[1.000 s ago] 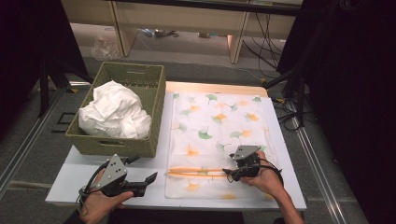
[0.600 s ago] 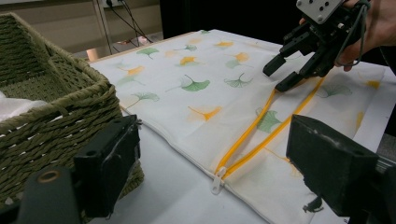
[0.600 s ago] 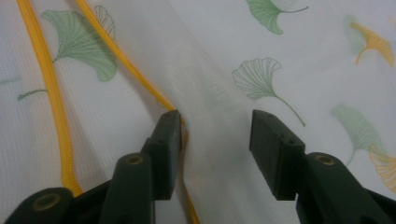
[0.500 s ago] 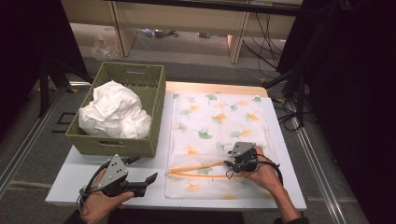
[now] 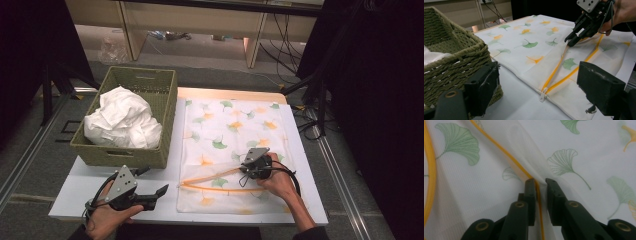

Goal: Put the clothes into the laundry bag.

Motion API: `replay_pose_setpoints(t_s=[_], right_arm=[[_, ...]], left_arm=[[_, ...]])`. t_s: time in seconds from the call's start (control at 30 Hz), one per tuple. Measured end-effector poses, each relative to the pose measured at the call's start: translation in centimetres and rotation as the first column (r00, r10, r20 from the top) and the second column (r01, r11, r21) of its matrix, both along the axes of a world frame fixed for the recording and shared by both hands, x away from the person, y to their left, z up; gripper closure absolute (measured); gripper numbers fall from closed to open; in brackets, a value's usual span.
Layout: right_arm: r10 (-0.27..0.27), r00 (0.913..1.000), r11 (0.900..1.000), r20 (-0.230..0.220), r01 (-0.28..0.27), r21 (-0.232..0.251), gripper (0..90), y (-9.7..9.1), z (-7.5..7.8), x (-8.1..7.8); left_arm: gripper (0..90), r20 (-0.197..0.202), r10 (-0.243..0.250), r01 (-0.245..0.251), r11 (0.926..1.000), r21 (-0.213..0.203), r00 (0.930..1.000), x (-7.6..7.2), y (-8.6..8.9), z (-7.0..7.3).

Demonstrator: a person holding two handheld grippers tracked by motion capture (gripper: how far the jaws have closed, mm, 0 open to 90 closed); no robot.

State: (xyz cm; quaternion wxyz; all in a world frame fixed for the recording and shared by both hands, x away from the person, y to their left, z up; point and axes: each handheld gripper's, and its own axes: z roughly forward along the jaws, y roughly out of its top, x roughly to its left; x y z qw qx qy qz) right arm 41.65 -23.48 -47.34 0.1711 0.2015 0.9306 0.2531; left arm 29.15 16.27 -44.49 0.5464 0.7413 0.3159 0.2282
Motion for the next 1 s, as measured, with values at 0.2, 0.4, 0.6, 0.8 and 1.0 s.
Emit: replay_pose_setpoints(t_s=[0.2,0.4,0.6,0.8,1.0], right_arm=[[0.031,0.9995,0.9993,0.006,-0.031,-0.019,88.9,0.1,0.7,0.1],[0.026,0.9984,0.9997,0.051,-0.026,0.002,89.3,0.1,1.1,-0.3],[0.039,0.994,0.9992,0.102,-0.04,0.004,89.3,0.3,1.8,-0.4],[0.032,0.9891,0.9993,0.144,-0.035,0.014,89.3,0.3,2.5,-0.5],[0.016,0.9843,0.999,0.176,-0.023,0.038,89.3,0.4,3.3,-0.4]], left_arm=[[17.9,-0.005,0.003,-0.003,1.0,-0.002,1.0,0.0,0.0,0.0],[18.0,0.004,-0.001,0.001,0.9998,0.019,1.0,0.1,0.1,0.0],[18.2,-0.012,0.015,-0.015,0.9999,0.0,0.9998,0.0,0.2,0.1],[18.6,-0.028,0.033,-0.033,0.9992,-0.022,0.9991,0.2,0.7,0.7],[18.5,-0.056,0.042,-0.043,0.9989,-0.017,0.9975,0.4,1.2,1.3]])
